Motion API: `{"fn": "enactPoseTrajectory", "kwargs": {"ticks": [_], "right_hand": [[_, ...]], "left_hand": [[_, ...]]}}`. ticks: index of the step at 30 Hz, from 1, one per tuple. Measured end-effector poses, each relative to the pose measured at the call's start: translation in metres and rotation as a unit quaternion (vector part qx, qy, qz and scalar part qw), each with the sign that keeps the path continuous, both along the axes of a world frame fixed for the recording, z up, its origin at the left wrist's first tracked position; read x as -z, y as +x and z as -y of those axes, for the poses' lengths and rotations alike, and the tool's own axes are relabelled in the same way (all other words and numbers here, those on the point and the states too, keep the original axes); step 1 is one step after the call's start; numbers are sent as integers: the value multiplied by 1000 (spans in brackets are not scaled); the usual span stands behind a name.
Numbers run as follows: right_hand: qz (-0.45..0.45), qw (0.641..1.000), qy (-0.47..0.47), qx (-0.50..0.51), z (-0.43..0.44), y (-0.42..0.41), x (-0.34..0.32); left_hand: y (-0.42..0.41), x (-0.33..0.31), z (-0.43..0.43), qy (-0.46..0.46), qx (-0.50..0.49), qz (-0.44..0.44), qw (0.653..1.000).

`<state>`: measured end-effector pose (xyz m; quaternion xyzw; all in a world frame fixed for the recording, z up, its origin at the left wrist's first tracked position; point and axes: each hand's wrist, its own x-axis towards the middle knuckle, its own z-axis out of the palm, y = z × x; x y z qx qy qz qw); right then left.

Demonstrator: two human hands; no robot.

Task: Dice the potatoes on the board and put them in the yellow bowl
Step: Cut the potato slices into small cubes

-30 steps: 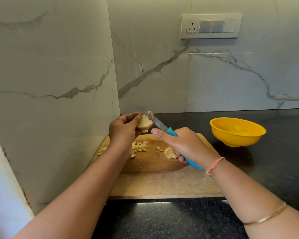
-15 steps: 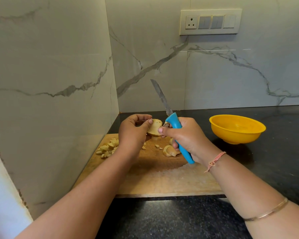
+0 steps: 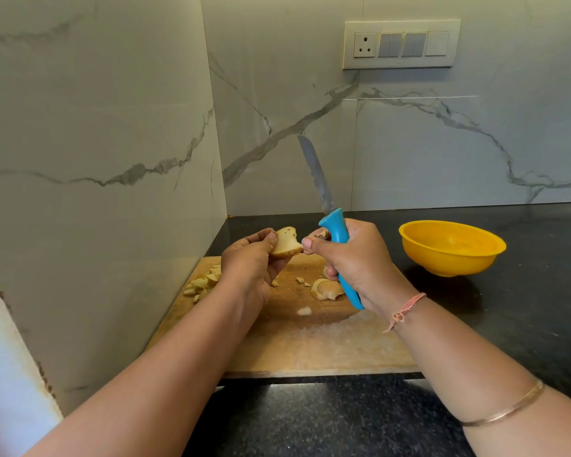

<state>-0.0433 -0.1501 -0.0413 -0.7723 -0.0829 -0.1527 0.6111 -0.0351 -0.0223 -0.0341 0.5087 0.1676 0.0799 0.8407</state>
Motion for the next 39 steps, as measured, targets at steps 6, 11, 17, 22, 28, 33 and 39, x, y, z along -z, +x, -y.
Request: {"fn": "enactPoseTrajectory", "kwargs": {"ticks": [6, 11, 17, 22, 28, 33, 39], "right_hand": [[-3, 1000, 15, 4, -2, -2, -1], [-15, 999, 36, -3, -2, -3, -1], [-4, 999, 43, 7, 16, -1, -8], [42, 980, -119, 151, 47, 22, -7], [28, 938, -243, 245, 61, 42, 9], [-44, 907, -318, 271, 60, 48, 17], [-52, 898, -352, 260, 55, 41, 15]], "left_hand": [[0, 0, -1, -4, -26, 9, 1000], [1, 0, 0, -4, -45, 10, 999], [3, -1, -24, -77, -99, 39, 991], [2, 4, -10, 75, -75, 70, 992], [4, 9, -5, 131, -49, 68, 988], [5, 11, -6, 146, -49, 66, 986], [6, 11, -7, 157, -58, 67, 984]]}}
